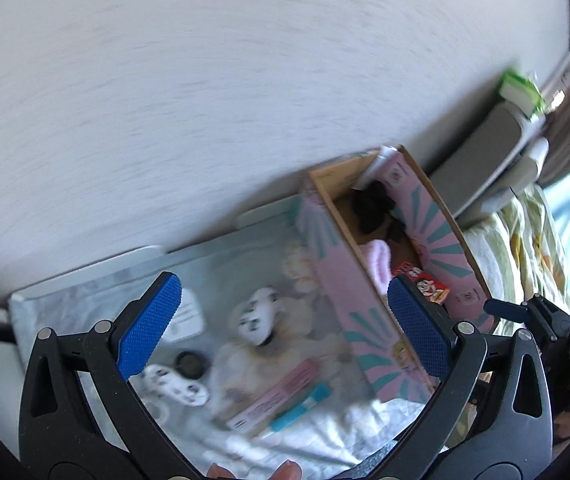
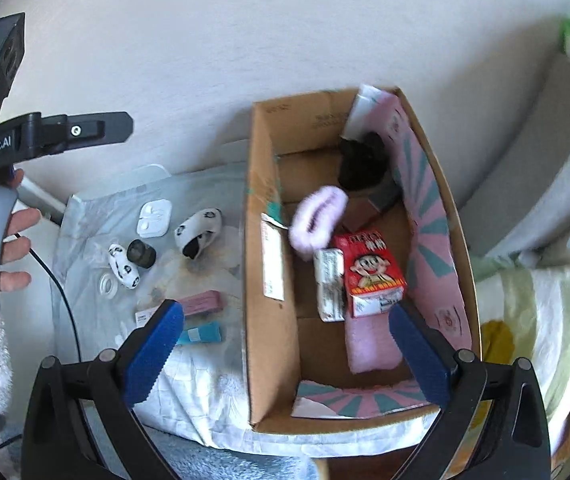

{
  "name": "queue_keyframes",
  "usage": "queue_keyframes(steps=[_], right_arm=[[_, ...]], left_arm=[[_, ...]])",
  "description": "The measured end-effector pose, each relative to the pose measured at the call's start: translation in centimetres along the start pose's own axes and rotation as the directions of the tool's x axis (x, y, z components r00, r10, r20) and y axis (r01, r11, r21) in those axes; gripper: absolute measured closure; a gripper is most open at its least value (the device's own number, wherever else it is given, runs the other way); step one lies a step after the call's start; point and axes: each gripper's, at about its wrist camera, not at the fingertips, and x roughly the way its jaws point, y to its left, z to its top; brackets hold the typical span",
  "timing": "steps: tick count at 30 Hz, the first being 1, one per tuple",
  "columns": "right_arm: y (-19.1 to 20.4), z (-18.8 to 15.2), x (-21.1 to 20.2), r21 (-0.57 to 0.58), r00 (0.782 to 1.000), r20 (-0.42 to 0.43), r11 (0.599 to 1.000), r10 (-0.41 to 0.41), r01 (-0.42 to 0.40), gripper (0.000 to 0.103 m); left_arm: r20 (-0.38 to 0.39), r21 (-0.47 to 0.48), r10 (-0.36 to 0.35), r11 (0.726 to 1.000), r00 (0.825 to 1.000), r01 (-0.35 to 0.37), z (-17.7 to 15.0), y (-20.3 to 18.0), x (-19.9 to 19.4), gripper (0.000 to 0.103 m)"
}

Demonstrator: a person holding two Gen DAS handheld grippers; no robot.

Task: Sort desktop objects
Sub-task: 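Withdraw both tools from the box back over the bed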

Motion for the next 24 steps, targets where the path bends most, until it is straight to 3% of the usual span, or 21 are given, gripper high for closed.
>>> queue_keyframes(steps=[7,14,17,24], right_arm=[[4.1,1.2,0.2,-0.126,0.999,0.03,0.992,0.032,-0.028,0.001],[9.1,2.3,1.1,-0.266,0.996,0.028,0.961,0.081,-0.071,0.001],[11.2,2.6,1.9,-0.322,0.995,0.011,0.943,0.098,-0.089,0.001],[15.2,3.2,4.3,-0.413,0.991,-0.043,0.901,0.125,-0.132,0.001]], left_arm=[[0.012,-0.125,0.065,0.99,0.998,-0.063,-1.6,6.0,-3.3,0.0],[0.043,-0.247,0.204,0.951,0.978,-0.188,-4.8,11.7,-6.6,0.0],[0.023,-0.269,0.249,0.934,0.968,-0.234,-6.1,13.4,-6.9,0.0],[-0.047,-0.33,0.263,0.907,0.964,-0.264,-9.3,16.6,-5.8,0.0]])
